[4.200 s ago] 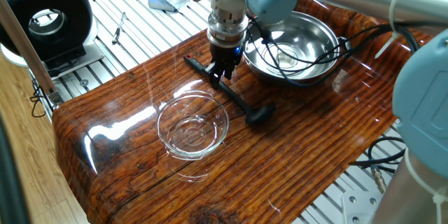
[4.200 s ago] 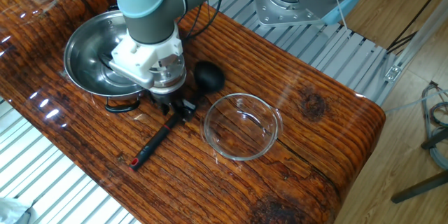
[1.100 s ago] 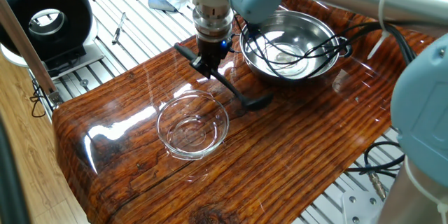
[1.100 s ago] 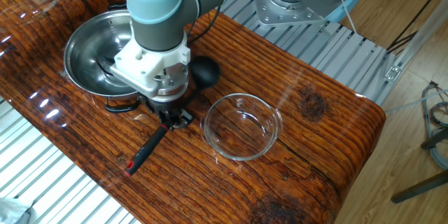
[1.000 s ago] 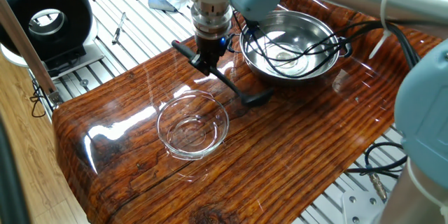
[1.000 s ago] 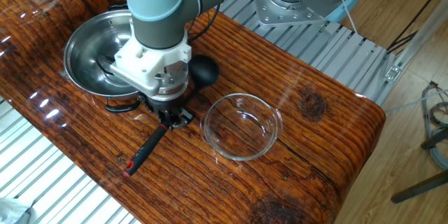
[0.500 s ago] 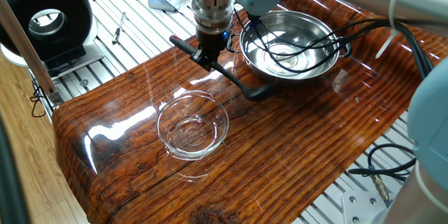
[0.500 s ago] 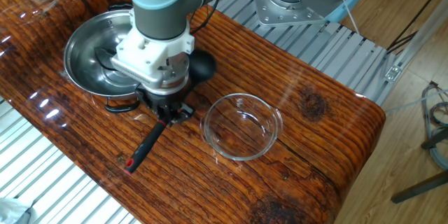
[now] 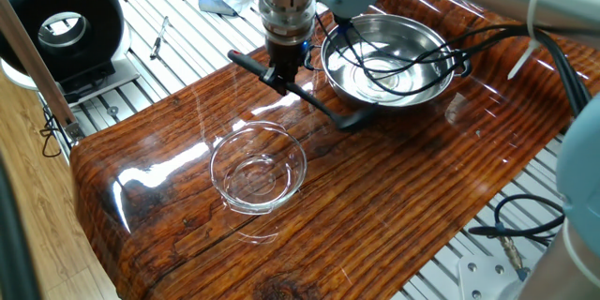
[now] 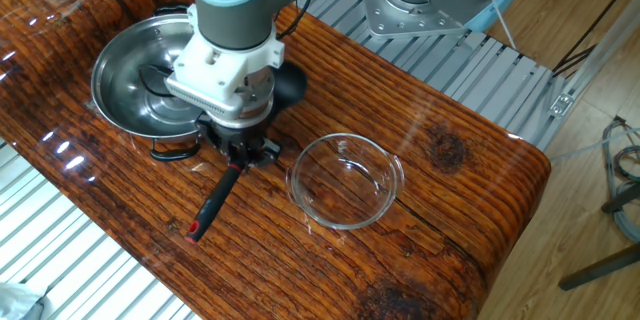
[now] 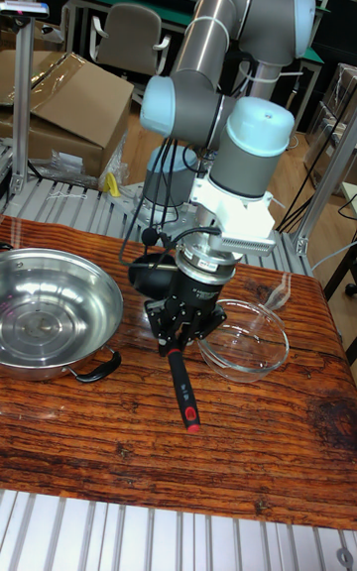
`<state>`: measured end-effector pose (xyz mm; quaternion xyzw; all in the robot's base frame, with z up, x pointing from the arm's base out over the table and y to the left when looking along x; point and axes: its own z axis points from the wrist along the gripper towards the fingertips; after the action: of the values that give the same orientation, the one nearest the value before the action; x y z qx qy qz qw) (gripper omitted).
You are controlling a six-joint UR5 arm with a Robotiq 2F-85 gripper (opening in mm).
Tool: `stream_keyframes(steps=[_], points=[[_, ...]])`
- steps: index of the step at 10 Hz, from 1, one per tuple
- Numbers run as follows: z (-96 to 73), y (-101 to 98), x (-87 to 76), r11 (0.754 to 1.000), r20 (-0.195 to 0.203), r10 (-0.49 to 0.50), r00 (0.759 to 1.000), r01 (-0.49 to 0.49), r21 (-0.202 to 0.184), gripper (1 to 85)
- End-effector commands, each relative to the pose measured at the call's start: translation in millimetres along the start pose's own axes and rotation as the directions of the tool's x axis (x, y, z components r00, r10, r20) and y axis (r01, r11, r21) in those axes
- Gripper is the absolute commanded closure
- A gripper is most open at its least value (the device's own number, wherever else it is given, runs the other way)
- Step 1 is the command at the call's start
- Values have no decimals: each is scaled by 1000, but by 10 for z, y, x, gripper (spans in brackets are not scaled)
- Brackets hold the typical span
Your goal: Scoop water with a large spoon from one bowl to another
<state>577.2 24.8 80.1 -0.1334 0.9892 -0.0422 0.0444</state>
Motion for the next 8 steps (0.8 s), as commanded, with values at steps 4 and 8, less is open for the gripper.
stream_keyframes(steps=[4, 8], points=[[24, 34, -103, 1000, 31, 18, 999, -18, -13, 847], [13, 150, -229, 998, 80, 9, 997, -5, -58, 847]])
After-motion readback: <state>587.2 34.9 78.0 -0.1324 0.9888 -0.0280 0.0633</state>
